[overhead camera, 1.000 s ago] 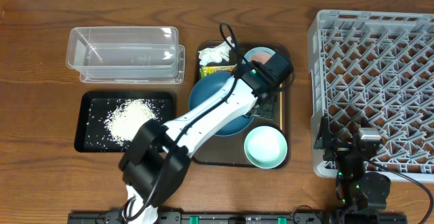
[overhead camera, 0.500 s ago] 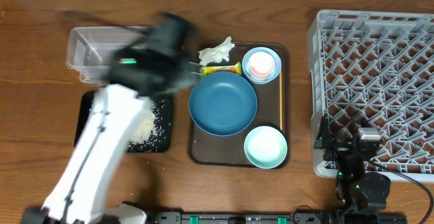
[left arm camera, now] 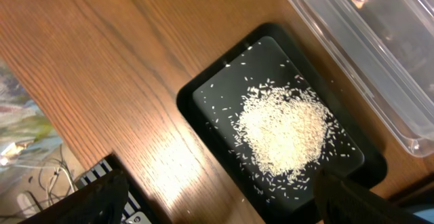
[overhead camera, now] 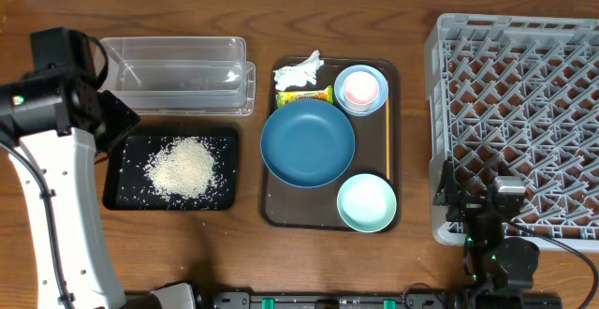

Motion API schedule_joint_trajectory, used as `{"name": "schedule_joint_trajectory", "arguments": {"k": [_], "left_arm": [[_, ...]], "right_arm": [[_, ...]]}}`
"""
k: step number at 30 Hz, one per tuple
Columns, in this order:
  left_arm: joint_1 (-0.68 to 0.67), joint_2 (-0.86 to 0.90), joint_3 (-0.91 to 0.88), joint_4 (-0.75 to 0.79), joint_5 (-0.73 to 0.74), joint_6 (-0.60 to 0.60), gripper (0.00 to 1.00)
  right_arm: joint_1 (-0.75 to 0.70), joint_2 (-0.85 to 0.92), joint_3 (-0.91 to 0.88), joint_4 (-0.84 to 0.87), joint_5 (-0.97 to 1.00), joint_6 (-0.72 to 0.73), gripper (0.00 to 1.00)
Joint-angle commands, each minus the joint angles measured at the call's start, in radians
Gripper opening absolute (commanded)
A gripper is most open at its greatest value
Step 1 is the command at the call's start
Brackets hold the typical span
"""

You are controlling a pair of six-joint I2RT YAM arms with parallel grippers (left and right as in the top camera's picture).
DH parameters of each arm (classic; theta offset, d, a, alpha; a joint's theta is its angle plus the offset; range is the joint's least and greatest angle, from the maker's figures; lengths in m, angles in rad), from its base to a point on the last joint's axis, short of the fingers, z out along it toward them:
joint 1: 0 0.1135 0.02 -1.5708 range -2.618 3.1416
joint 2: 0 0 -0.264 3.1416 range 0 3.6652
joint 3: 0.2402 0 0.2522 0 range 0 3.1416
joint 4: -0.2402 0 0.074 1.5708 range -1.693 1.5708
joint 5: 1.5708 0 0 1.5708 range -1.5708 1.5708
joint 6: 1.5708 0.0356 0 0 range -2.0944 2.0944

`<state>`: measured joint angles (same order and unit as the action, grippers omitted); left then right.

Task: Sort waste into correct bins and load items into the dishwasher rack
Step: 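Retract the left arm and reach the right gripper to the green bowl, then grasp the mint-green bowl rim with the right gripper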

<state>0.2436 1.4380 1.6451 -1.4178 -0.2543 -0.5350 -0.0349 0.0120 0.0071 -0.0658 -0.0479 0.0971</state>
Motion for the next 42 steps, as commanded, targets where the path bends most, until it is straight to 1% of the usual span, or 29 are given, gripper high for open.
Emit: {"name": "schedule_joint_trajectory", "arguments": {"k": [1, 2, 4, 7, 9, 11, 12, 13, 16, 17, 19, 20, 22, 25, 28, 29, 30, 32, 34, 36, 39, 42], "left_arm": [[0.015, -0.007, 0.002, -0.007, -0.016, -0.001, 0.89], [0.015, -0.007, 0.002, -0.007, -0.017, -0.002, 0.89], [0.015, -0.007, 0.002, -0.007, -0.016, -0.002, 0.89], [0.015, -0.007, 0.002, -0.007, -0.017, -0.001, 0.89], [0.015, -0.007, 0.002, -0.007, -0.017, -0.002, 0.89], [0.015, -0.007, 0.002, -0.007, -0.017, -0.002, 0.89], [0.015, -0.007, 0.002, -0.007, -0.017, -0.002, 0.89], [0.015, -0.007, 0.002, -0.007, -0.017, -0.001, 0.89], [0.015, -0.007, 0.002, -0.007, -0.017, -0.001, 0.89], [0.015, -0.007, 0.002, -0.007, -0.017, -0.001, 0.89], [0.015, -0.007, 0.002, -0.007, -0.017, -0.002, 0.89], [0.015, -0.007, 0.002, -0.007, -0.017, -0.001, 0.90], [0.015, -0.007, 0.002, -0.007, -0.017, -0.001, 0.89], [0.015, -0.007, 0.002, -0.007, -0.017, -0.002, 0.89], [0.015, -0.007, 0.002, -0.007, -0.017, -0.001, 0.90], [0.015, -0.007, 0.002, -0.007, -0.017, -0.002, 0.90], [0.015, -0.007, 0.002, -0.007, -0.016, -0.002, 0.90], [0.015, -0.007, 0.002, -0.007, -0.017, -0.001, 0.90], [0.015, -0.007, 0.002, -0.007, -0.016, -0.001, 0.90], [0.015, -0.007, 0.002, -0.007, -0.017, -0.001, 0.90], [0.015, -0.007, 0.002, -0.007, -0.017, -0.001, 0.90], [0.015, -0.007, 0.002, -0.007, -0.017, -0.001, 0.89]], "right_arm": [[0.005, -0.005, -0.002, 0.021, -0.028, 0.029, 0.99], [0.005, -0.005, -0.002, 0.024, -0.066, 0.066, 0.99], [0.005, -0.005, -0.002, 0.031, -0.229, 0.221, 0.99], [0.005, -0.005, -0.002, 0.100, -0.568, 0.619, 0.99], [0.005, -0.005, -0.002, 0.101, -0.732, 0.834, 0.99], [0.005, -0.005, -0.002, 0.122, -0.732, 1.043, 0.99], [0.005, -0.005, -0.002, 0.145, -0.723, 1.094, 0.99], [0.005, -0.005, -0.002, 0.211, -0.723, 1.110, 0.99], [0.005, -0.005, 0.005, 0.477, -0.728, 1.110, 0.99], [0.004, -0.005, 0.018, 0.505, -0.727, 1.115, 0.99], [0.003, 0.010, 0.076, 0.457, -0.732, 1.118, 0.99], [0.003, 0.029, 0.119, 0.403, -0.751, 1.101, 0.99], [0.003, 0.098, 0.218, 0.303, -0.819, 0.987, 0.99], [0.003, 0.275, 0.413, 0.043, -0.893, 0.740, 0.99], [0.005, 0.490, 0.646, -0.303, -0.898, 0.444, 0.99], [0.010, 0.554, 0.719, -0.420, -0.871, 0.349, 0.99], [0.020, 0.623, 0.803, -0.559, -0.803, 0.252, 0.99], [0.060, 0.747, 0.951, -0.792, -0.600, 0.120, 0.99], [0.128, 0.859, 1.071, -0.955, -0.387, 0.064, 0.99], [0.214, 0.951, 1.155, -1.061, -0.252, 0.063, 0.99], [0.364, 1.050, 1.205, -1.112, -0.213, 0.074, 0.99], [0.522, 1.121, 1.200, -1.105, -0.156, 0.148, 0.99]]}}
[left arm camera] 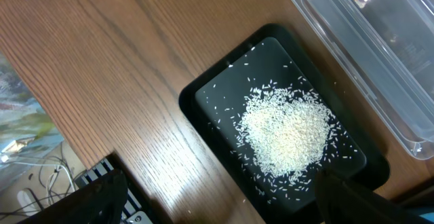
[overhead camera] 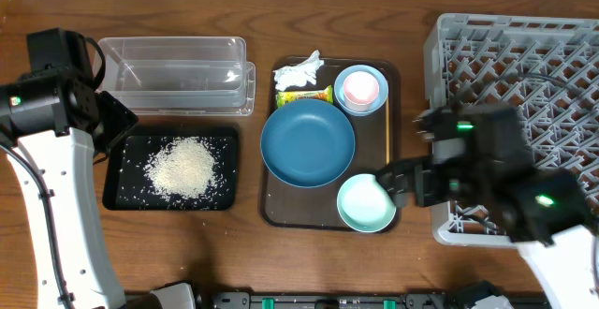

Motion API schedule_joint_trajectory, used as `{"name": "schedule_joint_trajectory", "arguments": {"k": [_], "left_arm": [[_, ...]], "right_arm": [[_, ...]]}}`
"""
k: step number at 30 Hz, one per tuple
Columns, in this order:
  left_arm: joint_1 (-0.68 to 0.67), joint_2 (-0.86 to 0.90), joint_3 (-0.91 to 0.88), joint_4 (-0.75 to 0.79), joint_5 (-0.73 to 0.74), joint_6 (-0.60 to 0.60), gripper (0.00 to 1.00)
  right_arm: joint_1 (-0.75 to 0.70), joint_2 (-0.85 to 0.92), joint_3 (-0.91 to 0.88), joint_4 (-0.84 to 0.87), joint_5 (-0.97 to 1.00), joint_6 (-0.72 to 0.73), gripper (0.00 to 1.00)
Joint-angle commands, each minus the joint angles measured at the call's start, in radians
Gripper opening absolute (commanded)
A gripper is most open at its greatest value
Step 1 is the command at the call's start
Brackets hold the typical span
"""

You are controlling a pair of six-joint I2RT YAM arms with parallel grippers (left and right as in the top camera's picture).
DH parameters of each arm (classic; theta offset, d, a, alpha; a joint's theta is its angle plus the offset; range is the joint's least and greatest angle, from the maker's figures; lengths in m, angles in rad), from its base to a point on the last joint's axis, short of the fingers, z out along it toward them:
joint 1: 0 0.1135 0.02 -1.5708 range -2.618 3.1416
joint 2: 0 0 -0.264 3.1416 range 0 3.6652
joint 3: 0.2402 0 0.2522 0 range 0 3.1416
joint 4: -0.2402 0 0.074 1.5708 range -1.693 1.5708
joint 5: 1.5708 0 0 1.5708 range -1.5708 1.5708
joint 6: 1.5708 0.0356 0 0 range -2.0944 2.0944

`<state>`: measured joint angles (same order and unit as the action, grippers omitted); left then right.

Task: Sort waste into correct bins and load items into the dishwasher rack
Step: 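Grasp the mint-green bowl rim with the right gripper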

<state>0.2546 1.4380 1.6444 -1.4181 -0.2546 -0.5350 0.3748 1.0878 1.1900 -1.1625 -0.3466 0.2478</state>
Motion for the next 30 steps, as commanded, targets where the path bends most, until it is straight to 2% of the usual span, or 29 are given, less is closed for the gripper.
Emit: {"name": "schedule_joint_trajectory", "arguments": {"k": [1, 8, 17, 18, 20, 26, 30], "left_arm": [[0.004, -0.007, 0.003, -0.006, -0.016, -0.001, 0.90], [0.004, -0.007, 0.003, -0.006, -0.016, -0.002, 0.90], [0.004, -0.007, 0.003, -0.006, -0.016, -0.002, 0.90], [0.004, -0.007, 0.003, -0.006, -0.016, -0.002, 0.90], [0.004, -0.007, 0.003, -0.006, -0.016, -0.001, 0.90], [0.004, -0.007, 0.003, -0.006, -0.016, -0.002, 0.90], [0.004, -0.007, 0.003, -0.006, -0.016, -0.001, 0.90]], "right_arm": [[0.167, 0.074, 0.015, -0.009, 0.187, 0.024, 0.99], [0.430, 0.294, 0.006, 0.002, 0.434, 0.172, 0.99], [0.478, 0.594, 0.006, 0.089, 0.372, 0.194, 0.98], [0.478, 0.622, 0.006, 0.090, 0.362, 0.203, 0.83], [0.478, 0.663, 0.006, 0.097, 0.354, 0.230, 0.64], [0.491, 0.710, 0.006, 0.107, 0.349, 0.246, 0.49], [0.526, 0.721, 0.006, 0.137, 0.346, 0.246, 0.50]]}}
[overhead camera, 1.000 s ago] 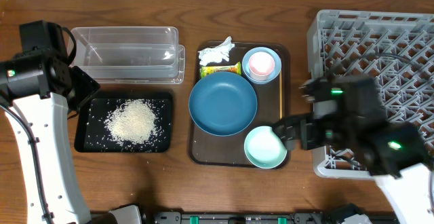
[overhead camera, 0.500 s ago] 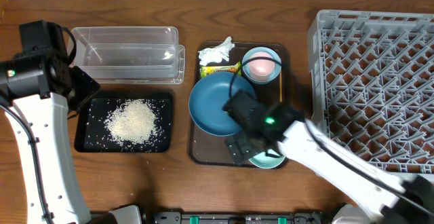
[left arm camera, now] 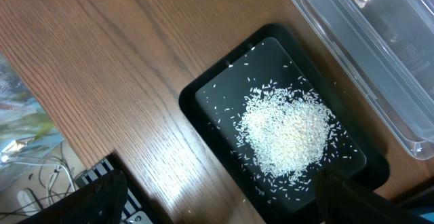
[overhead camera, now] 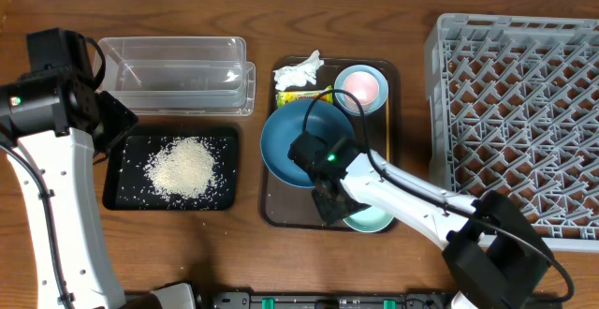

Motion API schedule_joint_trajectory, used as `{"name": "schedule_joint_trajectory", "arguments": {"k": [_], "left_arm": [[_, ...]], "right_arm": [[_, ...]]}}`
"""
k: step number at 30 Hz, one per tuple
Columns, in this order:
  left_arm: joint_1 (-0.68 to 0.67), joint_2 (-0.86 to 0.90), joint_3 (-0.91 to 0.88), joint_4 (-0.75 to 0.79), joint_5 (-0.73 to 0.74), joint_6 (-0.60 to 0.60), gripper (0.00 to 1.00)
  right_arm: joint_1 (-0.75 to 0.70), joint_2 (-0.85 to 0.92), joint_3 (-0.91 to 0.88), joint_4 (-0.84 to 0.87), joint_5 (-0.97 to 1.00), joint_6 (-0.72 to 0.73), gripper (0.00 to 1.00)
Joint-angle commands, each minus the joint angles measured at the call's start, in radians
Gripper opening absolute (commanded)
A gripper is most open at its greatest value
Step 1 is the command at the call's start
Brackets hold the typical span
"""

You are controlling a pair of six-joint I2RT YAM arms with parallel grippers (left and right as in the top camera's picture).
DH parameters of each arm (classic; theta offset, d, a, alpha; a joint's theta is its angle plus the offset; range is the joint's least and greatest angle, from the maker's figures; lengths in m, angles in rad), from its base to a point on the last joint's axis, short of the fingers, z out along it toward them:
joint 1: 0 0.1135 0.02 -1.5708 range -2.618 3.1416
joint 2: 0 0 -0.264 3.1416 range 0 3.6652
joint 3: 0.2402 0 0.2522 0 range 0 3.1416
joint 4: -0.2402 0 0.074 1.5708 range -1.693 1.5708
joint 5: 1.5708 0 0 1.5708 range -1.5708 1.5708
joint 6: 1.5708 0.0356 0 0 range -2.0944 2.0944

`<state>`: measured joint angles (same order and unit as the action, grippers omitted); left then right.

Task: Sort waste into correct bins and load items into the dishwasher rack
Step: 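Grasp the mint-green bowl rim with the right gripper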

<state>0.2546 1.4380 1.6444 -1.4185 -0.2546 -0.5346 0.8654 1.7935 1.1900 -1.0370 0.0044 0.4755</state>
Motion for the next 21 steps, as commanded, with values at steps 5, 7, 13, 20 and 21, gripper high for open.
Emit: {"name": "schedule_joint_trajectory", "arguments": {"k": [5, 7, 13, 20, 21], "left_arm": [[0.004, -0.007, 0.003, -0.006, -0.016, -0.002, 0.90], [0.004, -0.007, 0.003, -0.006, -0.016, -0.002, 0.90], [0.004, -0.007, 0.003, -0.006, -0.016, -0.002, 0.90], [0.004, -0.007, 0.003, -0.006, -0.016, -0.002, 0.90], [0.004, -0.007, 0.003, -0.006, -0.016, -0.002, 0.90]], "right_arm": [[0.068, 0.019, 0.006, 0.039, 0.006, 0.054, 0.38], [0.074, 0.020, 0.005, 0.036, 0.007, 0.055, 0.43], [0.075, 0.025, -0.027, 0.055, 0.041, 0.061, 0.43], [0.075, 0.025, -0.037, 0.061, 0.044, 0.078, 0.20], [0.075, 0.025, -0.037, 0.061, 0.044, 0.078, 0.17]]}}
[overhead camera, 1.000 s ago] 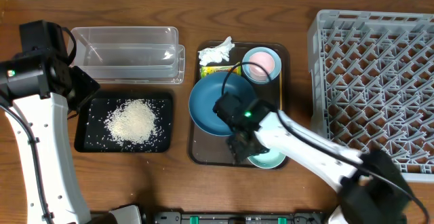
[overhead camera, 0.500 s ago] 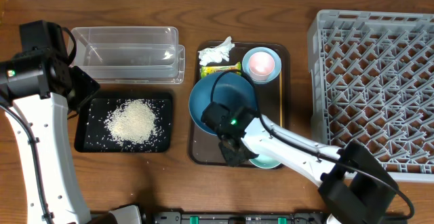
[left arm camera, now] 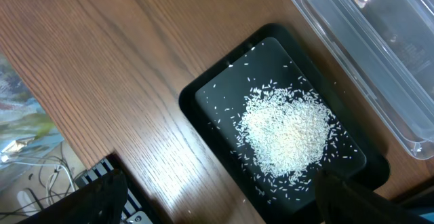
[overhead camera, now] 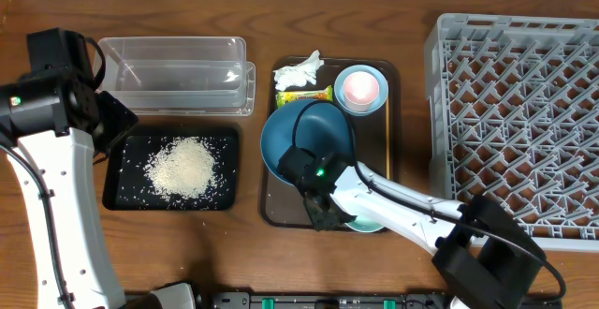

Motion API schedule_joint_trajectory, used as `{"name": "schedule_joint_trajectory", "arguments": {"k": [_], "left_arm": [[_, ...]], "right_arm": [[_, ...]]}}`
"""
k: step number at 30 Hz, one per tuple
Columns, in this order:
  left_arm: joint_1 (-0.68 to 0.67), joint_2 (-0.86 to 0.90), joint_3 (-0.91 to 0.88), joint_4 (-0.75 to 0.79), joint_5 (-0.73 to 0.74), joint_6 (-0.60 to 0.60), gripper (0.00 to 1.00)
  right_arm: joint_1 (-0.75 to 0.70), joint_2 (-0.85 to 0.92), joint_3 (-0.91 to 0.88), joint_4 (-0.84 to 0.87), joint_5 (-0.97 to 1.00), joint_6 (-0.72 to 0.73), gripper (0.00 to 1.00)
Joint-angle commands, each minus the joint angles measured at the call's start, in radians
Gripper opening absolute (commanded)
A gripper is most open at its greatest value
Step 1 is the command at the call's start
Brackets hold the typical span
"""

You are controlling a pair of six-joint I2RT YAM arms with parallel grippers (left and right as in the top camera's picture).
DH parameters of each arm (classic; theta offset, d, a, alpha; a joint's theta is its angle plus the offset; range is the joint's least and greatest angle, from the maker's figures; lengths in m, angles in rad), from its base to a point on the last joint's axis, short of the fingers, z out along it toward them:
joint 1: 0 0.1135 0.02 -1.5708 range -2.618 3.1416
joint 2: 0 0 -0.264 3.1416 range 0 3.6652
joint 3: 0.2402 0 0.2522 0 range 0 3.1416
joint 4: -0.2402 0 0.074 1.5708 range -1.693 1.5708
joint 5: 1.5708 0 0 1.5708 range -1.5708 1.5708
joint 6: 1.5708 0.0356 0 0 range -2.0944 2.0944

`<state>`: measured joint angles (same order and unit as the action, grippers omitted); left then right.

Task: Sort waste into correct bins and load items into the dishwasher rack
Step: 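Grasp the mint-green bowl rim with the right gripper, then carry the green bowl to the dish rack and place it upside down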

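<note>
On the brown tray [overhead camera: 271, 213] lie a blue plate [overhead camera: 314, 131], a mint bowl [overhead camera: 377, 223] mostly hidden by my right arm, a pink cup on a small blue saucer [overhead camera: 361, 88], a crumpled tissue [overhead camera: 299, 69] and a yellow-green wrapper [overhead camera: 304, 95]. My right gripper [overhead camera: 318, 204] is at the plate's near rim; its jaws do not show from above. The plate looks tipped, its near side raised. My left gripper [left arm camera: 220, 198] hangs open above the black tray of rice [left arm camera: 285, 132].
The grey dishwasher rack [overhead camera: 524, 112] fills the right side. A clear plastic container [overhead camera: 178, 75] stands behind the black tray [overhead camera: 122, 197]. A thin stick [overhead camera: 387, 150] lies along the brown tray's right side. The table's edge and cables show in the left wrist view.
My right gripper has shifted from over the blue plate's middle to its near rim, and the plate now looks tipped. The left arm has not moved.
My right arm was folded at the front right beside the rack. Then it reached over the rack's left edge toward the mint bowl. After that it stretched across the bowl to the blue plate, and now sits at the plate's near rim. The left gripper stayed open over the rice.
</note>
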<state>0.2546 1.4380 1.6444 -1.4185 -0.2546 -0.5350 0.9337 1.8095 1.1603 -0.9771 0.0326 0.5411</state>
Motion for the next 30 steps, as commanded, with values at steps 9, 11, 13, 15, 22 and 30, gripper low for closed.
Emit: {"name": "schedule_joint_trajectory", "arguments": {"k": [9, 11, 13, 15, 22, 30], "left_arm": [[0.004, -0.007, 0.003, -0.006, -0.016, -0.002, 0.90], [0.004, -0.007, 0.003, -0.006, -0.016, -0.001, 0.90], [0.004, -0.007, 0.003, -0.006, -0.016, -0.001, 0.90], [0.004, -0.007, 0.003, -0.006, -0.016, -0.001, 0.90], [0.004, -0.007, 0.003, -0.006, -0.016, -0.001, 0.90], [0.004, -0.007, 0.003, -0.006, -0.016, -0.001, 0.90]], "right_arm": [[0.002, 0.001, 0.035, -0.058, 0.016, 0.012, 0.01], [-0.002, -0.009, 0.062, -0.099, 0.017, 0.011, 0.01], [-0.011, -0.022, 0.098, -0.151, 0.018, 0.011, 0.01], [-0.027, -0.040, 0.142, -0.219, 0.032, 0.001, 0.01], [-0.166, -0.193, 0.266, -0.338, 0.039, -0.112, 0.01], [-0.587, -0.435, 0.300, -0.240, -0.119, -0.333, 0.01]]}}
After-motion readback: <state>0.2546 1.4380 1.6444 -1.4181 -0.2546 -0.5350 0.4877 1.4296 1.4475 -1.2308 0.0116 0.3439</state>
